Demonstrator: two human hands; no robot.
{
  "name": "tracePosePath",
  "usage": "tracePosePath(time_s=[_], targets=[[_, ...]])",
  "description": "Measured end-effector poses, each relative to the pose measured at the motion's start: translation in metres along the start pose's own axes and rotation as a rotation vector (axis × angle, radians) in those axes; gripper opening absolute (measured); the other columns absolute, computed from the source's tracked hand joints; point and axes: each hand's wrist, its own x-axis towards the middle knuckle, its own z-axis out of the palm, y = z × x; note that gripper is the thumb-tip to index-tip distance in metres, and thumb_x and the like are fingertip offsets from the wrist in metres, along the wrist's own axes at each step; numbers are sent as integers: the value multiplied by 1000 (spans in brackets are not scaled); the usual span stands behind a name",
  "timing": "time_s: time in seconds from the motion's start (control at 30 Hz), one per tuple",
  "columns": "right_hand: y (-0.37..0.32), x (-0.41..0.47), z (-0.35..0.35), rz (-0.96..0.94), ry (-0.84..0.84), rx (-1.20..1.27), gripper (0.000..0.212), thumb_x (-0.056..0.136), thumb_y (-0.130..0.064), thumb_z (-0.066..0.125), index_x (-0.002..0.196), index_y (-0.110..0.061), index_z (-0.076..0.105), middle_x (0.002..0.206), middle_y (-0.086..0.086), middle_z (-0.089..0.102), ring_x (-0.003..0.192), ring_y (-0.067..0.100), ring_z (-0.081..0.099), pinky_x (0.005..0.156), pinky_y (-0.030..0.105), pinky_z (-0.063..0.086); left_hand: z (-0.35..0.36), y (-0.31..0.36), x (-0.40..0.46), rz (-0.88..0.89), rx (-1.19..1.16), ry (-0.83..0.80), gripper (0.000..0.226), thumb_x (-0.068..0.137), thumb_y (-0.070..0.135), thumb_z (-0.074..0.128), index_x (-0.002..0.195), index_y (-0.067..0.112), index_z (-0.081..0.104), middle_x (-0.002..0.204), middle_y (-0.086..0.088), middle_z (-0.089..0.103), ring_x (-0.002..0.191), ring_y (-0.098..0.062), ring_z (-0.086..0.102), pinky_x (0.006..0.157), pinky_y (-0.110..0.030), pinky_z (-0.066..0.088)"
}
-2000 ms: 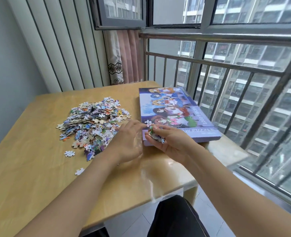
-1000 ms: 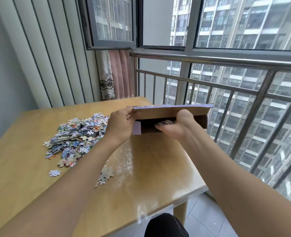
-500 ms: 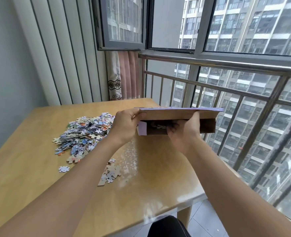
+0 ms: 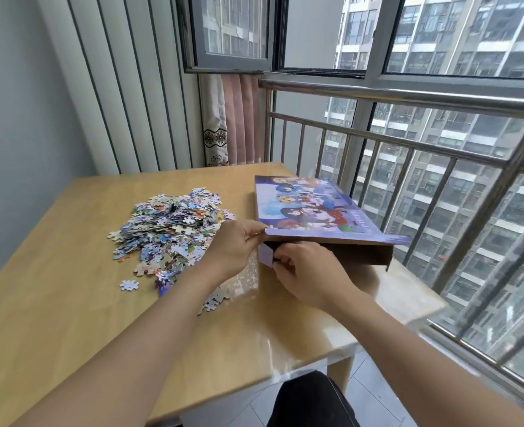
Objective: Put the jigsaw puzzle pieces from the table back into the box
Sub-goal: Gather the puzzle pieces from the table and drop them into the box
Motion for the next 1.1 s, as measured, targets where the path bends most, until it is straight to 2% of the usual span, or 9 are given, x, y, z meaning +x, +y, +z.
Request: tracePosePath(time_s=[0.2,0.33,0.4,0.53,0.6,0.77,0.9,1.0,1.1], targets=[[-30,-22,18,-83,141,247,27,86,-23,56,61,-17,49,52,-7,44,51,17,39,50,32,39,12,-24,-22,-80,63,-109,28,88,0,65,104,19,79,103,6,75,99,-5,67,91,-24,51],[-50,-7,0,-62,276,535,8,86,-10,67,80,-10,72,66,-4,66,58,11,60,56,25,50,-14,-22,-25,-87,168,-161,33,84,9,70,114,24,74,112,9,70,104,-8,61,91,-24,48],[-56,11,-1,-20,139,510,13,83,-17,74,95,-15,73,84,-6,70,72,8,65,67,27,55,-35,-23,-30,-118,189,-58,30,86,15,72,114,27,72,116,12,67,105,-7,60,87,-25,49],[-75,34,18,13,-405,194,77,74,-39,87,138,-17,52,129,4,56,102,14,55,83,29,47,-78,-38,-49,-253,368,234,21,86,25,73,107,26,72,101,9,67,82,-8,57,75,-29,50],[-88,34,33,66,-589,27,93,69,-48,88,141,-14,42,133,9,46,113,25,54,91,34,49,-97,-53,-63,-340,474,298,19,84,33,73,102,26,72,95,6,66,79,-14,59,75,-32,52],[-105,43,60,159,-574,47,100,62,-61,87,140,-18,41,131,7,42,116,28,51,95,40,50,-112,-80,-105,-559,520,220,27,83,52,70,97,29,65,89,5,62,82,-20,59,74,-30,48],[-117,57,78,137,-538,120,105,62,-56,89,147,-19,39,141,9,44,121,27,51,88,32,45,-110,-84,-127,-513,297,233,21,81,35,75,99,27,69,86,8,67,68,-10,61,70,-26,50],[-117,70,83,129,-562,171,122,58,-53,93,156,-24,26,152,9,35,132,28,46,95,33,43,-115,-80,-138,-496,18,14,59,64,27,73,123,31,64,107,4,66,74,-11,57,68,-23,49],[-116,82,79,95,-642,120,132,54,-54,94,159,-28,19,156,8,34,139,27,41,104,36,42,-122,-85,-145,-436,31,-131,92,54,29,78,141,36,49,121,11,59,88,-10,54,74,-23,49]])
